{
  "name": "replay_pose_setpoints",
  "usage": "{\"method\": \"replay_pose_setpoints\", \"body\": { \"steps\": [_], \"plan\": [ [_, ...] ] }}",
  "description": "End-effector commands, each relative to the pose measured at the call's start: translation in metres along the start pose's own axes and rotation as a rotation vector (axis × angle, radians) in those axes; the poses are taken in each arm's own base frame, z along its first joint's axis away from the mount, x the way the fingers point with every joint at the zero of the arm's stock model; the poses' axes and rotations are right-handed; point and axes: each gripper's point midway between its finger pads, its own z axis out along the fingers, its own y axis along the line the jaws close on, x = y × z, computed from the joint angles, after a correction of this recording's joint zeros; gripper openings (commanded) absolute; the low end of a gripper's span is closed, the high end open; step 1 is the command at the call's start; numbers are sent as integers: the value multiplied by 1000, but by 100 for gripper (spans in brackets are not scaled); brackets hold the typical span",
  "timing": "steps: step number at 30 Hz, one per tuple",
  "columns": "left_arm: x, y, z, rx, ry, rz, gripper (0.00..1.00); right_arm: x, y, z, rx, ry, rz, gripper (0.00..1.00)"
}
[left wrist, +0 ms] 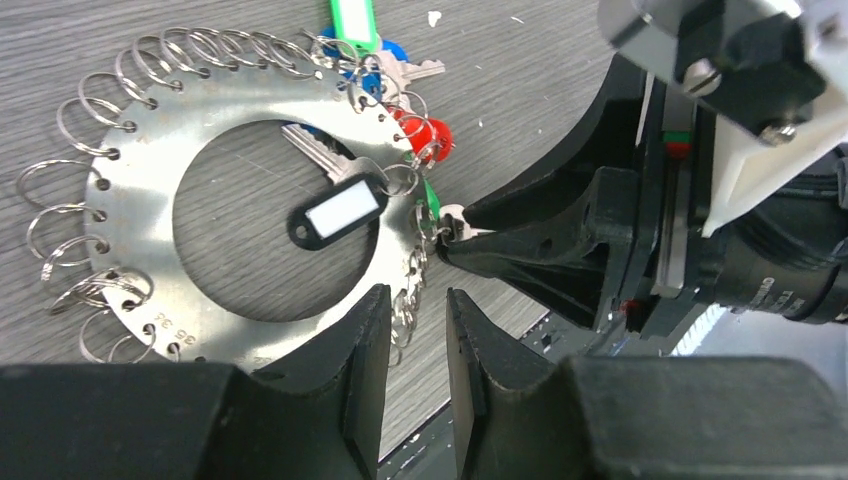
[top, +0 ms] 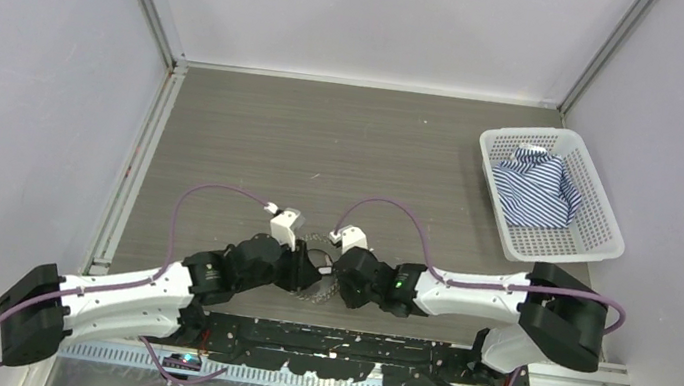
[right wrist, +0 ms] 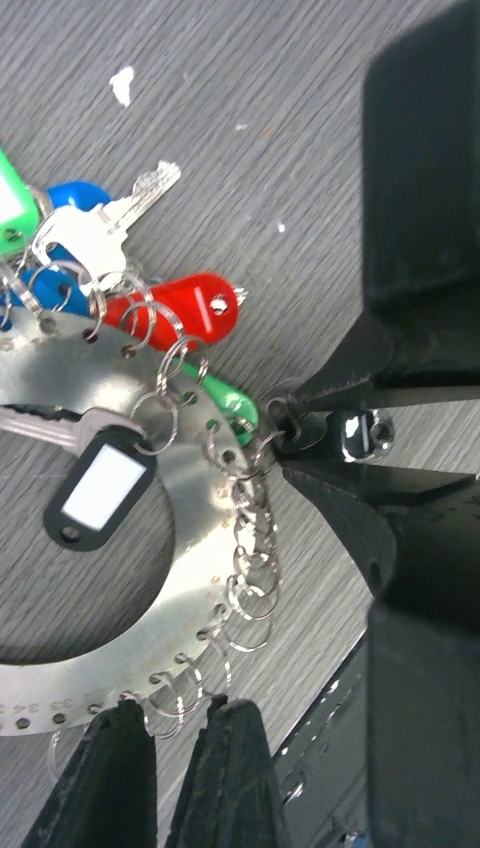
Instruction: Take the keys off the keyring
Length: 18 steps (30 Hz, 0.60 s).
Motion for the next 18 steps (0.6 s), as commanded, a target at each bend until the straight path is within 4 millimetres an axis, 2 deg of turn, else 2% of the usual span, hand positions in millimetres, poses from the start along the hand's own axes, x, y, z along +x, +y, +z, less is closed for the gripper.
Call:
{"method": "replay_pose_setpoints", "body": {
  "steps": [1, 5, 9, 12, 16, 18],
  "plan": [
    [-9, -19, 2, 86, -17, 15, 29, -9, 0, -17, -19, -42, 65, 35],
    [-6, -30, 4, 129, 8, -12, 31, -4, -8, -24, 7, -43, 106, 46],
    [0, -31, 12, 109, 46, -64, 27, 4, -10, -25, 21, -30, 94, 56],
    [-1, -18, 15, 26, 37, -94, 23, 9, -10, -22, 62, -25, 38, 60],
    [-5, 15, 5, -122, -36, -186, 23, 9, -15, -16, 125, -26, -37, 61],
    [-3, 18, 1, -131, -39, -208, 23, 9, -14, -13, 136, -14, -63, 61]
  ]
}}
